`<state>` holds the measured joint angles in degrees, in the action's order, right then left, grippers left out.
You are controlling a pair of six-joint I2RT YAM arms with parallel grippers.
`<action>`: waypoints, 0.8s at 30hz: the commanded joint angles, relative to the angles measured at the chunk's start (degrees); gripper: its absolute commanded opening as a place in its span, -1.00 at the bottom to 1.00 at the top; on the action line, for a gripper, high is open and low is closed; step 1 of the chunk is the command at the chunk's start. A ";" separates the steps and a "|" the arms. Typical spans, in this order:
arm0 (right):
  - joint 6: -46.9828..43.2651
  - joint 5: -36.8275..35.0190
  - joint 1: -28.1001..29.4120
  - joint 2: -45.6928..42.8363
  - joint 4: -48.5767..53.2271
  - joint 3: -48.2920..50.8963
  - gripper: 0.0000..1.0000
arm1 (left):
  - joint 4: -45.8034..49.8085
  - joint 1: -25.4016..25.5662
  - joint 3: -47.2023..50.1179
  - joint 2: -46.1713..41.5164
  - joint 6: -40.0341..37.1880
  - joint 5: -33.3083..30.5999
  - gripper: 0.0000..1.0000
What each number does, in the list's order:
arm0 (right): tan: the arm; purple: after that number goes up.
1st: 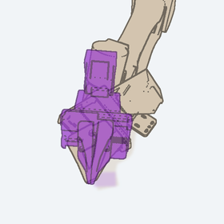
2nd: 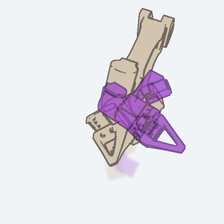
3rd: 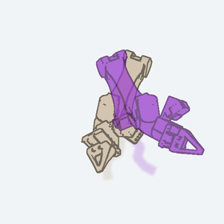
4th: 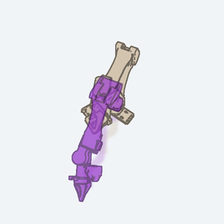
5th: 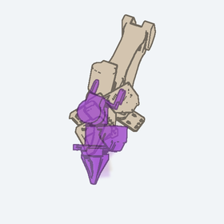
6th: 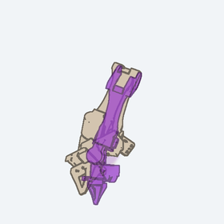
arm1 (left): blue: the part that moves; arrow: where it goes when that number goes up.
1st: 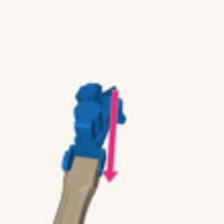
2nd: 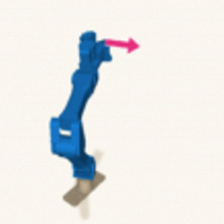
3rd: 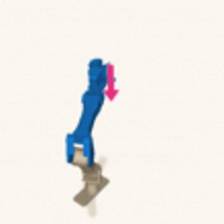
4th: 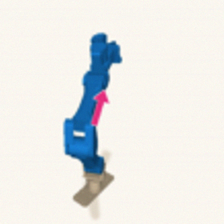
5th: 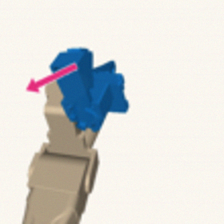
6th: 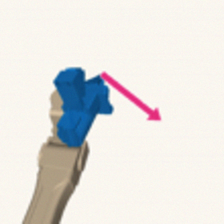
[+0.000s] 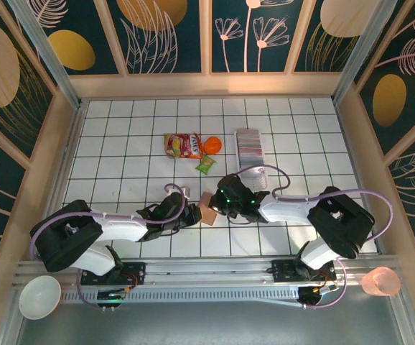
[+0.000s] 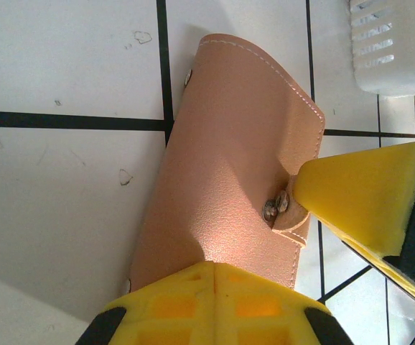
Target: Put the credit cards into the card holder
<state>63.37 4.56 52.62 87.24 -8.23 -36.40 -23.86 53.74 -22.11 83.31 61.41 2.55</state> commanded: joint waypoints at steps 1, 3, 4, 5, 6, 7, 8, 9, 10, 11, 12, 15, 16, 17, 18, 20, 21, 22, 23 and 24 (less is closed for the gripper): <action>-0.34 -0.43 0.80 0.90 -0.33 -1.13 -1.00 | 7.45 0.16 2.33 2.74 0.47 2.04 -1.00; -0.40 -0.18 0.90 0.95 -0.30 -1.13 -1.00 | 7.47 0.17 2.33 2.74 0.49 2.16 -1.00; -0.44 -0.09 0.95 1.06 -0.30 -1.13 -1.00 | 7.42 0.18 2.33 2.81 0.48 2.11 -1.00; -0.44 0.13 0.98 1.14 -0.37 -1.13 -1.00 | 7.49 0.21 2.33 2.82 0.47 2.07 -1.00; -0.53 0.44 1.07 1.11 -0.55 -1.04 -1.00 | 7.50 0.14 2.33 2.84 0.47 2.09 -1.00; -0.59 0.54 1.03 0.98 -0.58 -0.96 -1.00 | 7.42 0.18 2.33 2.83 0.48 2.11 -1.00; -0.64 0.41 1.08 0.79 -0.48 -0.95 -1.00 | 7.36 0.16 2.36 2.96 0.48 2.11 -1.00; -0.81 0.37 1.07 0.58 -0.24 -0.92 -1.00 | 7.40 0.19 2.34 2.92 0.47 2.13 -1.00; -0.94 0.13 1.01 0.30 0.24 -0.95 -1.00 | 7.36 0.21 2.40 2.91 0.47 2.11 -1.00; -1.12 -0.15 1.08 0.06 0.64 -0.95 -1.00 | 7.35 0.20 2.43 2.91 0.47 2.11 -1.00; -1.22 -0.25 1.04 -0.14 0.79 -0.87 -1.00 | 7.39 0.19 2.42 2.91 0.47 2.12 -1.00; -1.36 -0.68 1.10 -0.93 0.96 -0.60 -1.00 | 7.25 0.22 2.34 3.00 0.50 2.07 -1.00; -1.53 -0.81 1.10 -1.15 1.29 -0.68 -1.00 | 7.25 0.15 2.33 3.13 0.48 2.12 -1.00; -1.74 -1.14 1.07 -1.24 1.86 -0.84 -1.00 | 7.35 0.18 2.38 3.01 0.48 2.16 -1.00; -2.08 -1.62 1.09 -1.50 2.74 -1.10 -1.00 | 7.38 0.17 2.39 2.96 0.49 2.11 -1.00; -2.39 -2.05 1.02 -2.02 2.98 -1.01 -1.00 | 7.30 0.21 2.59 2.91 0.62 2.09 -1.00; -2.31 -1.94 1.11 -2.37 2.60 -0.79 -1.00 | 7.29 0.15 2.60 2.84 0.56 2.13 -1.00; -2.46 -1.75 1.12 -2.71 2.35 -0.60 -1.00 | 7.35 0.16 2.60 2.84 0.57 2.11 -1.00; -2.51 -1.79 1.03 -2.83 2.48 -0.60 -1.00 | 7.36 0.18 2.60 2.84 0.58 2.11 -1.00; -2.60 -1.92 1.05 -2.99 2.64 -0.56 -1.00 | 7.33 0.15 2.60 2.90 0.63 2.12 -1.00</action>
<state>61.84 4.29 53.10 85.91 -6.96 -36.40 -24.05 53.74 -22.02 83.31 61.60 2.55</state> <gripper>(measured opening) 0.046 0.039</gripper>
